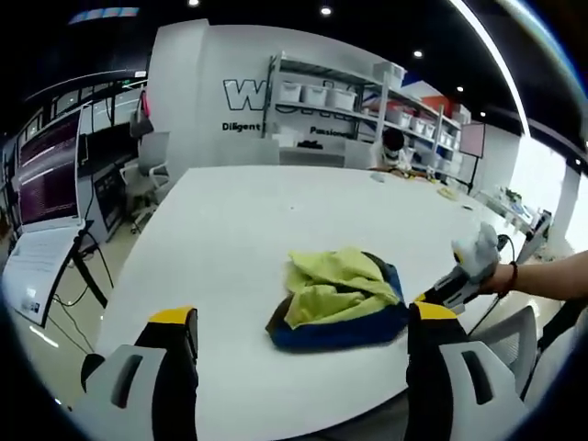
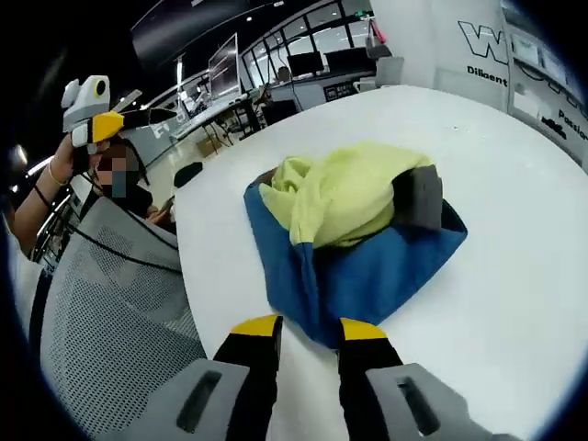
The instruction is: Fold the garment on the visible template until the final outline fits inside the template.
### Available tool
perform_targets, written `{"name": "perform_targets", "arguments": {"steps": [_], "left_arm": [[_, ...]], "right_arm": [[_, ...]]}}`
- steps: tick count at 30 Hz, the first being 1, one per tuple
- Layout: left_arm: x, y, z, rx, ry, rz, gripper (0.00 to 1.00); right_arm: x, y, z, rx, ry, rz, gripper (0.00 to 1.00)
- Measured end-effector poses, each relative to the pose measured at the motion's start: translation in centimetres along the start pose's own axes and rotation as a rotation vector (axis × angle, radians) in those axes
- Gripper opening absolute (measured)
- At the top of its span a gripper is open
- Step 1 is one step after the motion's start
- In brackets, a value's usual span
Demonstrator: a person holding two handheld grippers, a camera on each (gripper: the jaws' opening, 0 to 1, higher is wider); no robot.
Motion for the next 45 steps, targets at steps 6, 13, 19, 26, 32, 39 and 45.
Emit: {"name": "perform_targets", "arguments": {"steps": [6, 13, 19, 26, 32, 39, 45], "left_arm": [[-0.1, -0.1, 0.1, 0.0, -0.002, 0.008, 0.93], [-0.3, 0.0, 0.2, -0.008, -0.005, 0.024, 0.92], [-0.4, 0.0, 0.2, -0.01, -0.014, 0.03, 0.92], [-0.4, 0.2, 0.3, -0.012, -0.015, 0.025, 0.92], [-0.6, 0.0, 0.7, -0.013, -0.031, 0.022, 0.9], [-0.3, 0.3, 0.6, -0.013, -0.026, 0.022, 0.9], [-0.5, 0.7, 0.5, -0.018, -0.036, 0.029, 0.89]], "right_arm": [[4.3, -0.3, -1.4, -0.031, 0.113, -0.02, 0.35], [9.0, -0.4, -0.8, -0.081, 0.187, -0.089, 0.46], [10.5, 0.7, 1.7, -0.115, 0.175, -0.098, 0.39], [9.3, 1.9, 4.3, -0.129, 0.089, -0.105, 0.31], [8.8, 2.9, 4.9, -0.153, 0.063, -0.115, 0.21], [9.5, 3.6, 3.9, -0.172, 0.103, -0.076, 0.0], [11.1, 3.7, 1.1, -0.197, 0.187, -0.052, 0.0]]}}
Point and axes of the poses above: the point that each gripper's makers call its tool centre point, and the gripper's own axes: z roughly forward along the fingers, y roughly to its right, x roughly out of its top, the point moved 1 cm from there along -z, roughly backward along the fingers, and after that the axes turned 2 degrees about -z, right-handed, at the moved point
